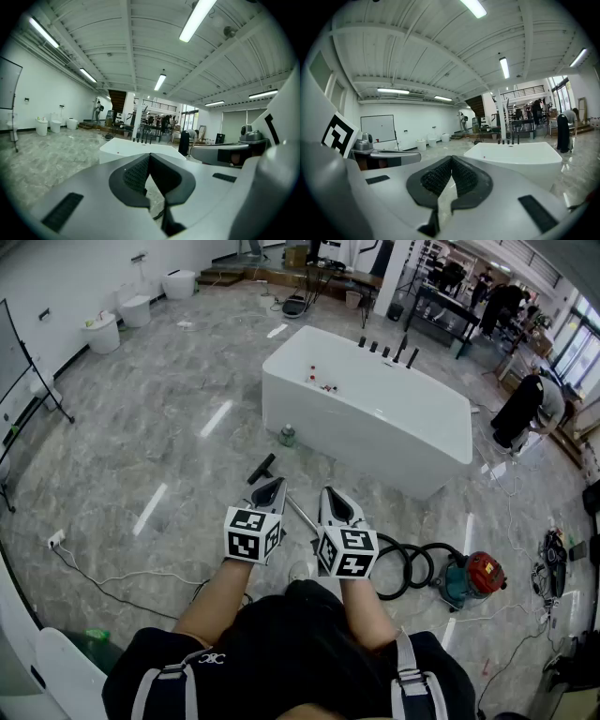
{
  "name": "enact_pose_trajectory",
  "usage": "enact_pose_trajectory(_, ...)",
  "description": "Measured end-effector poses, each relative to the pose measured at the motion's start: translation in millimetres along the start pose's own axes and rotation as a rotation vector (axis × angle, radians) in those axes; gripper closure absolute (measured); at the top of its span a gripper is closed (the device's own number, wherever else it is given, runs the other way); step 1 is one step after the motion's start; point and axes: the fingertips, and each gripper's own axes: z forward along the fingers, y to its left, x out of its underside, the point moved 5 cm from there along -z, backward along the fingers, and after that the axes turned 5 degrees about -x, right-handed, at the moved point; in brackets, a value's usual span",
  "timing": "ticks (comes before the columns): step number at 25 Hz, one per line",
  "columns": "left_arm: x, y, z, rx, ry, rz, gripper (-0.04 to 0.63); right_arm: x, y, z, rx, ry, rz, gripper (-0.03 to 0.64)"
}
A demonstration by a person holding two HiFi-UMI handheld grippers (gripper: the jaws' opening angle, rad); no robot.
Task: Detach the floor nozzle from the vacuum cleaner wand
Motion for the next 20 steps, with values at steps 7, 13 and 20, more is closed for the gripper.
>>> enact_pose_trajectory(7, 3, 22, 29, -0.026, 0.020, 0.017, 0.588, 1, -12, 43, -0.031, -0.006, 0.018, 0.603)
enact_pose_trajectory(13, -18, 56, 74, -0.036, 0.021, 0.015, 0.588, -21, -27, 97, -0.047, -0.050, 0.037, 0.604)
enact_pose_trajectory(20, -56, 81, 146, -0.051, 0.015, 0.044, 0.588, -53, -71, 167, -0.055, -0.067, 0.052, 0.604)
